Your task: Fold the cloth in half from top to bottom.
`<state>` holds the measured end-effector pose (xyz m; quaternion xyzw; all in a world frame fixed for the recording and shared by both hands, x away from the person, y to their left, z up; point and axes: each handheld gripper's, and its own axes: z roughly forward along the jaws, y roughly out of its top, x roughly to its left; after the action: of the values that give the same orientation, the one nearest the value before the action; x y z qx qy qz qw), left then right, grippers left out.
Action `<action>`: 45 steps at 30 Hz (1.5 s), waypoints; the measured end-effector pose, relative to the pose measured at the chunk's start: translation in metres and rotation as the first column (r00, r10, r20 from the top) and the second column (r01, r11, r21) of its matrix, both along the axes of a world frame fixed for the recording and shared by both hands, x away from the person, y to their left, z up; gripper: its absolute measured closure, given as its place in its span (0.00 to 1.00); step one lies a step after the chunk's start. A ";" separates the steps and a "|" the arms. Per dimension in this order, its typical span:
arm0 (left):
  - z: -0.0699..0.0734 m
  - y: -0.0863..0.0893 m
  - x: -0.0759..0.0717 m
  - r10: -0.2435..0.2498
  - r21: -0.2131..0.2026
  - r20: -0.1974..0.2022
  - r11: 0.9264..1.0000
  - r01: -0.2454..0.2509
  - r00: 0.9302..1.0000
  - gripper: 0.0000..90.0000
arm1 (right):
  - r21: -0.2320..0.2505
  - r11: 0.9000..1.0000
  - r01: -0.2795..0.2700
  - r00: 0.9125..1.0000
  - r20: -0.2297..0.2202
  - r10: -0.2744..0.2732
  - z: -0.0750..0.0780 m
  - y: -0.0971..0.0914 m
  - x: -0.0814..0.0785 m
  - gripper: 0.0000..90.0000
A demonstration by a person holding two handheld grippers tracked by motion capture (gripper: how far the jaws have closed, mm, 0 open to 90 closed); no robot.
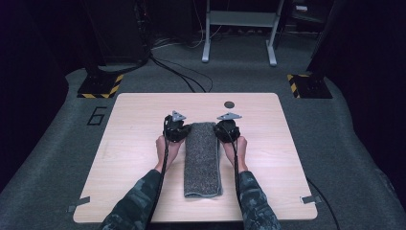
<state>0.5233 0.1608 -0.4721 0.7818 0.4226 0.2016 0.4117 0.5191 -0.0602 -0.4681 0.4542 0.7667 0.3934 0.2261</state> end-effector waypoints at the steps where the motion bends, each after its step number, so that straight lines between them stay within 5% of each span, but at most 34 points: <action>1: 0.004 0.001 0.002 0.005 0.008 0.020 1.000 -0.006 1.000 0.95 | 0.003 1.000 0.002 1.000 0.002 -0.002 0.002 0.001 0.001 0.94; 24: 0.037 0.004 0.007 -0.009 -0.007 0.129 1.000 0.010 0.992 0.95 | 0.002 1.000 -0.010 0.992 0.127 0.010 0.036 0.003 0.010 0.94; 31: 0.036 0.006 -0.017 -0.049 -0.013 0.172 0.999 0.052 0.984 0.94 | 0.004 0.999 -0.053 0.984 0.170 0.051 0.038 -0.002 -0.014 0.94; 45: 0.021 0.007 -0.042 -0.101 0.000 0.156 0.995 0.102 0.983 0.93 | 0.007 0.996 -0.093 0.981 0.169 0.091 0.017 -0.010 -0.041 0.93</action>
<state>0.4811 0.1675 -0.4512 0.7826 0.3496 0.2390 0.4563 0.4778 -0.0704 -0.4509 0.3851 0.7622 0.4459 0.2683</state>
